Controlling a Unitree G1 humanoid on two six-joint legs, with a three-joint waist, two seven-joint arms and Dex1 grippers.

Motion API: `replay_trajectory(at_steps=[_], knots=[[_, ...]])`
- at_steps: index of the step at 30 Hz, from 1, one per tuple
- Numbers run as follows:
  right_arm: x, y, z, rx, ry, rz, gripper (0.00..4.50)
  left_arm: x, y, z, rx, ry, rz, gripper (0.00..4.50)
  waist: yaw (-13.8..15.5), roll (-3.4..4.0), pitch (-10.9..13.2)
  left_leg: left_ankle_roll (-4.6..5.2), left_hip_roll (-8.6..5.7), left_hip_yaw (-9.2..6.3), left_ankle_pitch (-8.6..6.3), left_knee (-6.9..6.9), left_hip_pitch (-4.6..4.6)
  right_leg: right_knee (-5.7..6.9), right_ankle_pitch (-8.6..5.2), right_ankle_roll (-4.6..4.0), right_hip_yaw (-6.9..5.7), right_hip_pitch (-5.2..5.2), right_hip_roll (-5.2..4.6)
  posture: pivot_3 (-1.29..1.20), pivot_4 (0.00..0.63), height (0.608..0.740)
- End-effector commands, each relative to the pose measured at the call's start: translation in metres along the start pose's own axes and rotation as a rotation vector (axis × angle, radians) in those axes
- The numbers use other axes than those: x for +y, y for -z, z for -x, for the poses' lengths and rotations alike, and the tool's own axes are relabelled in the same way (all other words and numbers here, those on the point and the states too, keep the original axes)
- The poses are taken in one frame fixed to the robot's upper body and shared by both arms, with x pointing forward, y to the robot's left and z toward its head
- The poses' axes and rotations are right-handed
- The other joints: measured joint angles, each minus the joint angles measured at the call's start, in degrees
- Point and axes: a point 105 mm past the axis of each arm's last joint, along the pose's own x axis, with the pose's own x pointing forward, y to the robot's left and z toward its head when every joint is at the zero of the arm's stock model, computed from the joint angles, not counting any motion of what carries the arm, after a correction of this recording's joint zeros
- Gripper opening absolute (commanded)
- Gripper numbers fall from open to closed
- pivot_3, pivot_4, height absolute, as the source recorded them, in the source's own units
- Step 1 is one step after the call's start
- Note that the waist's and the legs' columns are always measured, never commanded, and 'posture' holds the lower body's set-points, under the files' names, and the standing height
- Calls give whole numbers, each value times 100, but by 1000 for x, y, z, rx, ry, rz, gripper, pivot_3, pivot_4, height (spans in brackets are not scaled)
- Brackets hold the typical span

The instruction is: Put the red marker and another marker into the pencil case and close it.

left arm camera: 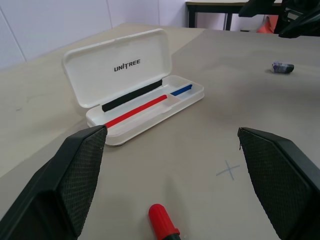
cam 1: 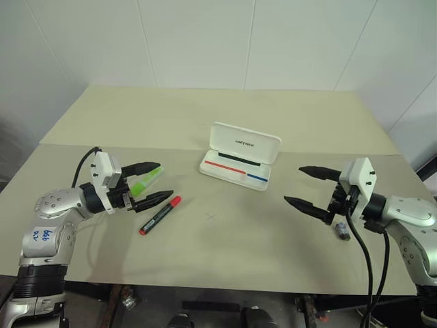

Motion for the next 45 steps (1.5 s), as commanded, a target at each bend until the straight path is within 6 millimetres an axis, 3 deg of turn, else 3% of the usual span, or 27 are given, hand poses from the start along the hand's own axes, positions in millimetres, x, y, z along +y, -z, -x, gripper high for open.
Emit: replay_trajectory(at_steps=[1, 10, 19, 26, 34, 38, 45], knots=[[6, -13, -4, -49, -17, 21, 4500, -1, -11, 0, -20, 13, -31, 4488, 1, 0, 0, 0, 0, 0, 0, 0, 0, 1, 0, 0, 0, 0, 0, 0, 150, 740], [17, -11, -13, -45, -81, -13, 4500, -4, -8, -6, 20, 68, -40, 4488, 8, 0, 0, 0, 0, 0, 0, 0, 0, 1, 0, 0, 0, 0, 0, 0, 150, 740], [24, -14, -60, -115, -181, -36, 4500, -3, -21, -8, 65, 152, -94, 4488, -70, 0, 0, -1, 2, 0, 4, 0, 2, 2, 3, -4, -1, 0, 2, 0, 150, 740], [32, -17, -72, -108, -265, 10, 4500, 5, -17, -5, 118, 167, -100, 4488, -72, 0, 0, 0, 1, -1, 3, -2, -8, 2, 3, -3, -2, -11, 0, 0, 150, 740], [13, 9, -84, 94, -242, 67, 4500, 26, -15, 9, 229, 109, -121, 4488, -139, 0, 0, 0, 1, -1, 3, -1, -5, 6, 3, -4, -3, -10, 2, 0, 150, 740], [-8, 28, -93, 236, -203, 88, 4500, 37, -12, 15, 279, 89, -145, 4488, -151, 1, 1, 0, 2, 0, 3, -3, -7, 7, 2, -4, -3, -16, 2, 0, 150, 740], [-17, 39, -103, 345, -227, 103, 4500, 34, -7, 10, 270, 104, -131, 4488, -150, 1, 1, 0, 2, -1, 3, -5, -14, 7, 2, -4, -3, -23, 1, 0, 150, 740]])
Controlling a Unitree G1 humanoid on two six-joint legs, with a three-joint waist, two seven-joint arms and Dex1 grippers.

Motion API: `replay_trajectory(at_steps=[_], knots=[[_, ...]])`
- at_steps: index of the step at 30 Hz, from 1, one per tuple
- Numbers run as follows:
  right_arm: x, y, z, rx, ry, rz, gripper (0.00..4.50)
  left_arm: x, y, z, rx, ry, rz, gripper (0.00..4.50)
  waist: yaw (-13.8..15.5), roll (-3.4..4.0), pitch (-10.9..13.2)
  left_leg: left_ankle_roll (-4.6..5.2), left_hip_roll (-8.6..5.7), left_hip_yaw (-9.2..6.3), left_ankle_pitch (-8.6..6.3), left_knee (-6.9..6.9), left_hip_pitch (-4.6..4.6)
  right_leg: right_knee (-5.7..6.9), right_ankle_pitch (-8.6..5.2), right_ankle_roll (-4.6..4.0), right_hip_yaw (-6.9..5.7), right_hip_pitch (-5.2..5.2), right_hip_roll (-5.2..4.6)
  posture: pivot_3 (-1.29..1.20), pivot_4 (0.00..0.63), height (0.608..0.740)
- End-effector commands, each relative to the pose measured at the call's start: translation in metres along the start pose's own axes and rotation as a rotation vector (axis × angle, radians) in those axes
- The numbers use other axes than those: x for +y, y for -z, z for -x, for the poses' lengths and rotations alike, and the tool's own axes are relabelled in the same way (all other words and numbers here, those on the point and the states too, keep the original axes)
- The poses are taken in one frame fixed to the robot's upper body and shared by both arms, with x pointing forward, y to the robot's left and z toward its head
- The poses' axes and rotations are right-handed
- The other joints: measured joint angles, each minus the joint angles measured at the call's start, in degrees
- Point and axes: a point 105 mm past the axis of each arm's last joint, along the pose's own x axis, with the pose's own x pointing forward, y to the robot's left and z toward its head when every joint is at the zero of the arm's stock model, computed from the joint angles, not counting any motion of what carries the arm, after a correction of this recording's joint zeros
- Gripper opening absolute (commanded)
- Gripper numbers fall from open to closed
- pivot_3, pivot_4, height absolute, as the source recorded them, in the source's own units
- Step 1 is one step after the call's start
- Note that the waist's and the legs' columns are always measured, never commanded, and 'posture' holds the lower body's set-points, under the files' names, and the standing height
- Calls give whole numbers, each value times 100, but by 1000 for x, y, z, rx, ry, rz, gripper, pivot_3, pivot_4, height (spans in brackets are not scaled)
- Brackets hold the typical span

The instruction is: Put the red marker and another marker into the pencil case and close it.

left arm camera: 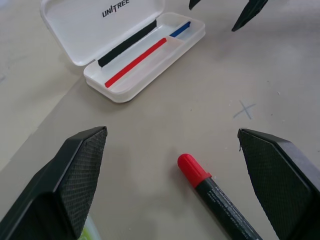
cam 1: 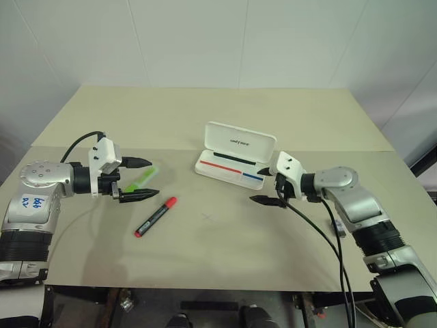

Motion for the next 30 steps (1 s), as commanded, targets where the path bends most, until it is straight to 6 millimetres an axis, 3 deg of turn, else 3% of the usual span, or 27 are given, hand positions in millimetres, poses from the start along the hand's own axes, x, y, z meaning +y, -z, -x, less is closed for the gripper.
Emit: replay_trajectory(at_steps=[1, 15, 18, 28, 30], knots=[[-4, -5, -4, 29, -18, 33, 4500, -1, -8, -1, -21, 8, -40, 4488, -9, 0, 0, 0, 0, 0, 0, 0, -1, 0, 0, 0, 0, -1, 0, 0, 150, 740], [-6, 1, -15, 160, -127, 114, 4500, -7, -5, -5, -48, 2, -22, 4488, -20, 1, 0, -1, 0, 0, 0, 3, 1, 14, 0, 0, 0, -3, 0, 0, 150, 740], [-8, 4, -18, 194, -135, 140, 3855, -8, -5, -6, -55, 0, -20, 4500, -23, 1, 0, -1, 0, 0, 0, 3, 2, 16, 0, 0, 0, -3, -1, 0, 150, 740], [-17, -4, -24, 216, -130, 213, 269, -8, -8, -5, -72, -21, -26, 4500, -21, 1, 0, -2, -1, 0, 1, 4, 4, 23, 0, -1, 0, -3, 0, 0, 150, 740], [-18, -5, -24, 215, -126, 218, 18, -7, -8, -5, -74, -24, -26, 4500, -26, 0, 0, -2, 0, -1, 1, 4, 4, 23, -1, -1, 0, -3, 0, 0, 150, 740]])
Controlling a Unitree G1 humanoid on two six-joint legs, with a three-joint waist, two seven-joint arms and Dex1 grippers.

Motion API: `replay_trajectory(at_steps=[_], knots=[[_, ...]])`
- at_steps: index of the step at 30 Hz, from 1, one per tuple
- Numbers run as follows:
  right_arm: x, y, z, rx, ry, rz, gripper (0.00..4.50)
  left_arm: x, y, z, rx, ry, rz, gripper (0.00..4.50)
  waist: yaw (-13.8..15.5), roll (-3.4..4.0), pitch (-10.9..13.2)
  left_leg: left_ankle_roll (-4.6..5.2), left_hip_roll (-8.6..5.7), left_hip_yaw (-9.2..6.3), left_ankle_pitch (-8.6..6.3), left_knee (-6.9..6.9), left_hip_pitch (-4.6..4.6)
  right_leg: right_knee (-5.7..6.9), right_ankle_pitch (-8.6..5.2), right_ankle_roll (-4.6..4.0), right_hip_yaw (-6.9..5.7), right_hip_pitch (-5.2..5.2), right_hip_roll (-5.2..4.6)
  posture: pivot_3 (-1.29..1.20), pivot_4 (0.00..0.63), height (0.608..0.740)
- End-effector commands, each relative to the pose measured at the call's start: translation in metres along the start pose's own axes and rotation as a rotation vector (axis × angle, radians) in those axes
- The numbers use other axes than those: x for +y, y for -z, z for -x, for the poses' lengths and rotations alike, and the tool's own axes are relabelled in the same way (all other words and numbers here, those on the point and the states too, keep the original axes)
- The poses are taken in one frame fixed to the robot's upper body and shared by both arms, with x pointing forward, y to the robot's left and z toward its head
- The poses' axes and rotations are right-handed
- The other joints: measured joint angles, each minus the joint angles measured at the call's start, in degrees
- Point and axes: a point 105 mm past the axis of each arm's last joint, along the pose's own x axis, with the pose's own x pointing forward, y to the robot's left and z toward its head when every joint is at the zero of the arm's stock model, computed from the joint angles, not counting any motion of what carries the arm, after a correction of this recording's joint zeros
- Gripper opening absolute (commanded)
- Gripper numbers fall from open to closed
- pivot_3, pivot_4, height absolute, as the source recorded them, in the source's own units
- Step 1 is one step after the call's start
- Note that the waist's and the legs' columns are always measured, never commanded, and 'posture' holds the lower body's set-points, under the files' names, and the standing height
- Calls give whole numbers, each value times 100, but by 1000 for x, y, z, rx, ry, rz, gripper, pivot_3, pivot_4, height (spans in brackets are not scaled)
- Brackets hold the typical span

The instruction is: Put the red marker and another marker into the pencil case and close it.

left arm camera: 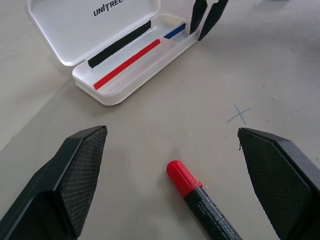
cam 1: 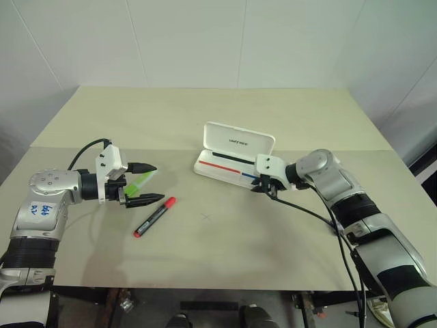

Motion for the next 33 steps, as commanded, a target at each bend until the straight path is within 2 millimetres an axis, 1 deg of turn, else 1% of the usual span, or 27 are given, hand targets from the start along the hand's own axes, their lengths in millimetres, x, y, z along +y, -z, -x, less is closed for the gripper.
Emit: replay_trajectory(at_steps=[1, 7, 13, 18, 22, 25, 29, 32, 33], knots=[[-6, -5, 2, 2, 20, 28, 18, 1, -13, 4, -45, -18, -40, 4500, -15, 0, 0, 0, 0, 0, 0, 1, 0, 1, 0, 0, 0, 0, 0, 0, 150, 740], [-6, -7, 5, -3, 17, 46, 18, 1, -13, 3, -52, -20, -39, 4500, -23, 0, 0, -5, -2, -1, 5, 4, 5, 16, 0, 0, 1, 0, 0, 0, 150, 740], [-1, -10, 20, -21, 5, 59, 18, -3, -14, 1, -61, -11, -33, 4500, -41, 0, 0, -5, -2, -1, 4, 2, 2, 11, 0, 0, 1, -1, -1, 0, 150, 740], [19, -6, 42, -12, -49, 55, 18, -4, -11, 0, -61, -2, -23, 4500, -10, 0, 0, -4, -2, -2, 4, 1, -3, 8, -2, 0, 0, -4, -2, 0, 150, 740], [37, -5, 57, -3, -72, 18, 18, -6, -9, -3, -65, 8, -14, 4500, 1, 0, 1, -5, -2, -2, 4, 2, -1, 12, -2, -1, 0, -3, 0, 0, 150, 740], [54, -5, 66, -3, -91, -6, 18, -9, -8, -6, -73, 17, -6, 4500, 6, 0, 0, -5, -1, -2, 4, 2, 1, 14, -3, -2, 0, -3, 1, 0, 150, 740], [72, -7, 73, -1, -115, -33, 18, -10, -5, -10, -78, 27, 3, 4500, 24, 0, 1, -4, -2, -1, 4, 5, 0, 12, -3, -2, 1, -2, 0, 0, 150, 740], [82, -7, 74, 0, -122, -52, 18, -11, -5, -12, -83, 32, 6, 4500, 30, 0, 1, -5, -2, -1, 4, 6, 0, 12, -3, -2, 0, -2, -1, 0, 150, 740], [89, -8, 73, -1, -134, -58, 18, -11, -5, -13, -86, 34, 5, 4500, 37, 0, 1, -5, -2, -1, 4, 7, 1, 12, -3, -2, 0, -1, -1, 0, 150, 740]])
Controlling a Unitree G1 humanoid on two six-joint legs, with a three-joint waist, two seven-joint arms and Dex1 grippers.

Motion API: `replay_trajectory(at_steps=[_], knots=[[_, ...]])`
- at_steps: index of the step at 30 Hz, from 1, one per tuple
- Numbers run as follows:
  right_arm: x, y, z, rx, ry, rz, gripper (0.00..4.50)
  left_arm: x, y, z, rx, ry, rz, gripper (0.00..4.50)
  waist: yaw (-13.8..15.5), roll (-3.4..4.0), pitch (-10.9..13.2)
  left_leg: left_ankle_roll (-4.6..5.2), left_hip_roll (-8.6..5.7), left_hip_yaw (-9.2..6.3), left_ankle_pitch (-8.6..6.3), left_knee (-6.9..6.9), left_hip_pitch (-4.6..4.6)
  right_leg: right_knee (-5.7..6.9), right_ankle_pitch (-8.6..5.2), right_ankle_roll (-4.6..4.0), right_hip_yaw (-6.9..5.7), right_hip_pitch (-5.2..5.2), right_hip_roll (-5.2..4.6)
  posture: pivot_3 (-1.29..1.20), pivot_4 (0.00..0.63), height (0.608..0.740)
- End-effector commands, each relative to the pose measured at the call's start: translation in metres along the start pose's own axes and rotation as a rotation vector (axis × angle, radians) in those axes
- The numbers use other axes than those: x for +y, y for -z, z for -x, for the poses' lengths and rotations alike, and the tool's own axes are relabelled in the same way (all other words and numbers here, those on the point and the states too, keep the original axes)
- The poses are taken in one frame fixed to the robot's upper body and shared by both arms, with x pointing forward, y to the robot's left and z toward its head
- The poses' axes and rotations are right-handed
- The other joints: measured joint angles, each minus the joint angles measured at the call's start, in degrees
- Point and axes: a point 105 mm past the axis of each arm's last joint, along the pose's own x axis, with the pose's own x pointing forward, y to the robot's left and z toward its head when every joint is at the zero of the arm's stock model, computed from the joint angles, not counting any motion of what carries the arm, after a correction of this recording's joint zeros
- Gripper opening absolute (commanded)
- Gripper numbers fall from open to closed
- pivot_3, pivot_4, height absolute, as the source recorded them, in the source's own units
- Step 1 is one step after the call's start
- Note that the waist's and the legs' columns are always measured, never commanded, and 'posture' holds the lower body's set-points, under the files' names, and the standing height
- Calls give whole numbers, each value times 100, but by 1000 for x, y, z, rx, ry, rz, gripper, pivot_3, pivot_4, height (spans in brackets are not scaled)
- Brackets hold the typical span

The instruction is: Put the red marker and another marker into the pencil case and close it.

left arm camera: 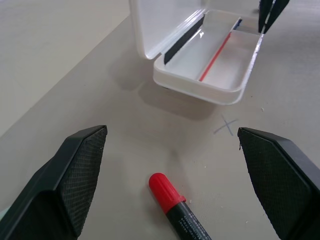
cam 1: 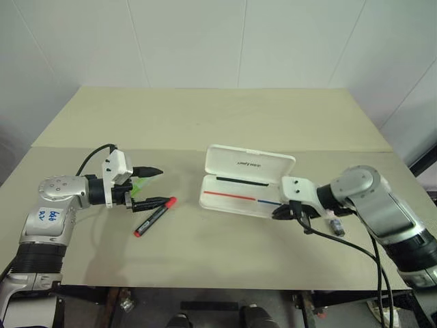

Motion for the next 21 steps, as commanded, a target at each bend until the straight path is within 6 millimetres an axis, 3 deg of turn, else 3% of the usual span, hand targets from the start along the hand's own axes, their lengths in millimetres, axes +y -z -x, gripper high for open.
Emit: replay_trajectory(at_steps=[1, 7, 13, 21], knots=[[14, -9, 8, -25, 9, 14, 18, 0, -9, -2, -32, 4, -30, 4500, 17, 0, 0, 0, 0, 0, 0, 0, 0, 0, 0, 0, 0, 0, 0, 0, 150, 740], [39, -5, 4, -12, -34, -26, 18, -1, -9, -4, -38, 14, -27, 4500, 13, -1, 0, 0, 0, 2, 0, 1, -2, -5, 0, 0, 0, 1, -1, 0, 150, 740], [43, 0, 2, 9, -24, -29, 18, -2, -9, -6, -42, 18, -23, 4500, 18, -1, 0, 0, 0, 1, 0, 3, 2, -3, 0, 0, -1, 5, 0, 0, 150, 740], [41, 20, 6, 92, -30, -4, 18, -3, -10, -7, -48, 18, -20, 4500, 23, -2, 0, 1, 0, 1, 0, 2, 0, -8, 0, 0, -1, 5, -1, 0, 150, 740]])
